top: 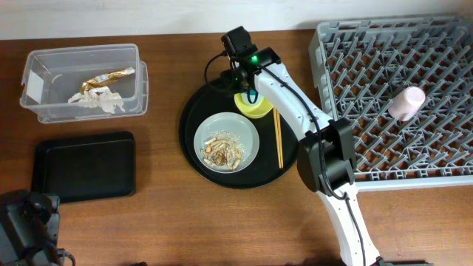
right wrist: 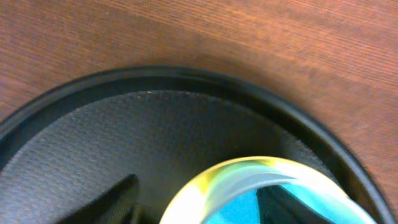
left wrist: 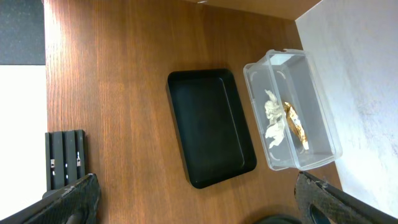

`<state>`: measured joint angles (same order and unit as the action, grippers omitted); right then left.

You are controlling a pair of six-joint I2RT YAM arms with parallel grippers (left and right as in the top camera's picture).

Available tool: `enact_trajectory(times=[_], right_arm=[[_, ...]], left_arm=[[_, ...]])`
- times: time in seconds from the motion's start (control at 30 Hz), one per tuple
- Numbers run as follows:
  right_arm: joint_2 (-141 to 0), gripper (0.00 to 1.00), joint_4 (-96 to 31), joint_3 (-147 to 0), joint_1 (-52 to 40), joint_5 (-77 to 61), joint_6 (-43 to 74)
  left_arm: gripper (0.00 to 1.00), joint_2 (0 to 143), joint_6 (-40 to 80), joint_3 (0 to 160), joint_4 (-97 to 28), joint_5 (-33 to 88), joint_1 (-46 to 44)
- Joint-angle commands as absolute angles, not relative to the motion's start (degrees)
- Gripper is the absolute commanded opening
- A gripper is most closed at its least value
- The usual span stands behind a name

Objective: Sort waste into correct bins and load items into the dishwasher rack
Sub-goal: 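Move the right gripper to the light-blue cup and grasp it, then carry the blue cup right and set it in the rack's top row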

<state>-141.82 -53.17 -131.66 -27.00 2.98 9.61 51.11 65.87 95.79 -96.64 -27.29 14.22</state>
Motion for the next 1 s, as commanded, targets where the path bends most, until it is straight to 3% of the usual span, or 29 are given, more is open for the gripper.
enact_trajectory(times=[0.0,0.07,0.23,0.33,0.67,0.87,0.97], right_arm=[[-141.1,0.45,-53.5,-131.7,-27.0,5.7,9.5],[-141.1,0.29,-54.5,-131.7,-27.0,5.7,9.8],[-140.9,0.17,-56.1,-131.7,-27.0,5.6,9.9],[-139.7,0.04,-57.8,-133.5,-27.0,4.6,11.6],[-130.9,0.04,-70.3,-156.3,-22.3,1.2,11.5],[-127.8,0.04,-77.4,-166.8,-8.9,-2.1,11.1],[-128.1,0.04,-78.5,-166.4,1.5,-15.5,7.6]], left_arm=[[0.99,51.1,66.5,95.8,-96.7,-28.1,14.4],[0.99,51.1,66.5,95.8,-96.7,-28.1,14.4],[0.99,51.1,66.5,95.8,-96.7,-28.1,14.4],[0.99,51.1,66.5,95.8,-96.7,-28.1,14.4],[0.99,51.1,66.5,95.8,-96.7,-28.1,14.4],[0.99,51.1,66.5,95.8,-96.7,-28.1,14.4],[0.99,51.1,66.5,95.8,-96.7,-28.1,14.4]])
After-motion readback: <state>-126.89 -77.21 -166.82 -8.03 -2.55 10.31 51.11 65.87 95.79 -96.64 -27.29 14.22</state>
